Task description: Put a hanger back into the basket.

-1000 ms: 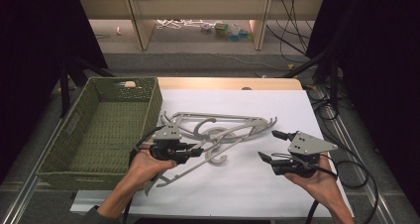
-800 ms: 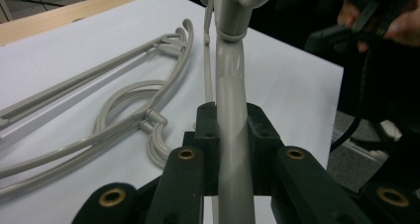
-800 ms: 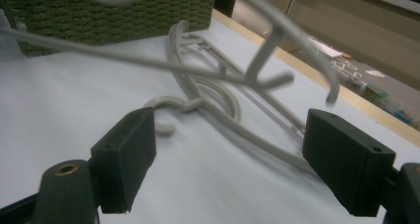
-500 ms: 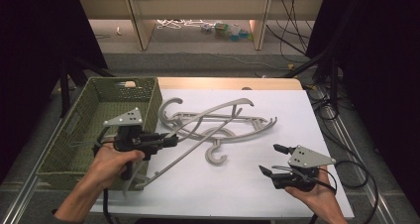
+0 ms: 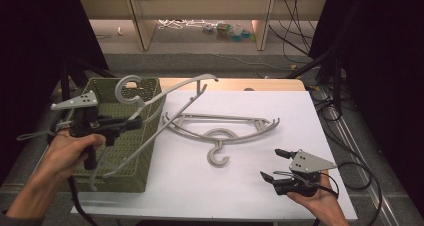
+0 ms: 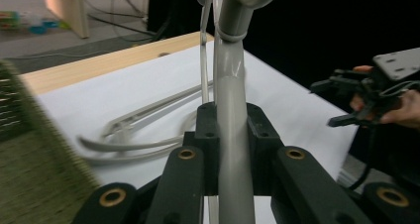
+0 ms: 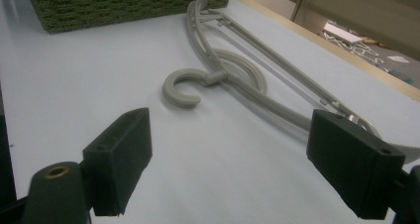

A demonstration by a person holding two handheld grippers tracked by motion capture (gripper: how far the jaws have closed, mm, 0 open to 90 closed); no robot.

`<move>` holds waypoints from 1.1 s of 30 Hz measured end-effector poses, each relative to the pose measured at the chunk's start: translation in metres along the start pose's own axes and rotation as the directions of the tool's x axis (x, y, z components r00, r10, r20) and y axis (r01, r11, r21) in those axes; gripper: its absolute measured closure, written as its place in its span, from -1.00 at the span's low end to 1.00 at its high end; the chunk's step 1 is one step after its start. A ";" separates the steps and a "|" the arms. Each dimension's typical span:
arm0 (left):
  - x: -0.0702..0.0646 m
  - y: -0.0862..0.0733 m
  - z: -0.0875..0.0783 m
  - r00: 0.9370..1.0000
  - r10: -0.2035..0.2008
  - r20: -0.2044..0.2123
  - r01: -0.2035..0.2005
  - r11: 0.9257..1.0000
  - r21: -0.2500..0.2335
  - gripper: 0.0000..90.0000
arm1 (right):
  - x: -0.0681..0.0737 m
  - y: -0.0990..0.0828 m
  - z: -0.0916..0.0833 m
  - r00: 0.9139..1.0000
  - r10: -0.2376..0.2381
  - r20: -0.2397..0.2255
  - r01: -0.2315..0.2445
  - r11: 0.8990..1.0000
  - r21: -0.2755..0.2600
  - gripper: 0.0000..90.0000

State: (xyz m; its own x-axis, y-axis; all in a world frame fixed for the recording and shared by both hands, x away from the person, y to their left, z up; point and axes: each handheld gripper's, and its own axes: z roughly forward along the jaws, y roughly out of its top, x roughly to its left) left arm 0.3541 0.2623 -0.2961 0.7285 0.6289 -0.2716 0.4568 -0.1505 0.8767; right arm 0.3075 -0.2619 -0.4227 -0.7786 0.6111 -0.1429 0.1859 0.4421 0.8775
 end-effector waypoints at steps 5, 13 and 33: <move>0.026 0.002 -0.018 0.997 -0.022 -0.069 0.022 1.000 0.004 0.76 | 0.001 -0.001 0.002 1.000 -0.001 -0.011 0.001 1.000 0.009 -0.58; 0.067 -0.005 -0.039 0.985 -0.102 -0.136 0.100 0.995 -0.026 0.76 | 0.000 -0.002 0.004 1.000 -0.003 -0.014 0.003 1.000 0.011 -0.58; 0.141 -0.024 -0.051 0.970 -0.121 -0.210 0.128 0.992 0.020 0.76 | 0.001 -0.004 0.006 1.000 -0.006 -0.021 0.006 1.000 0.020 -0.57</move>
State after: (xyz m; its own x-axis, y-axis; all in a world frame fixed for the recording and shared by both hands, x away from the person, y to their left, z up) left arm 0.4195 0.3934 -0.3348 0.5445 0.7885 -0.2860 0.5561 -0.0841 0.8269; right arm 0.3099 -0.2593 -0.4294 -0.7919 0.5948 -0.1385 0.1932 0.4591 0.8672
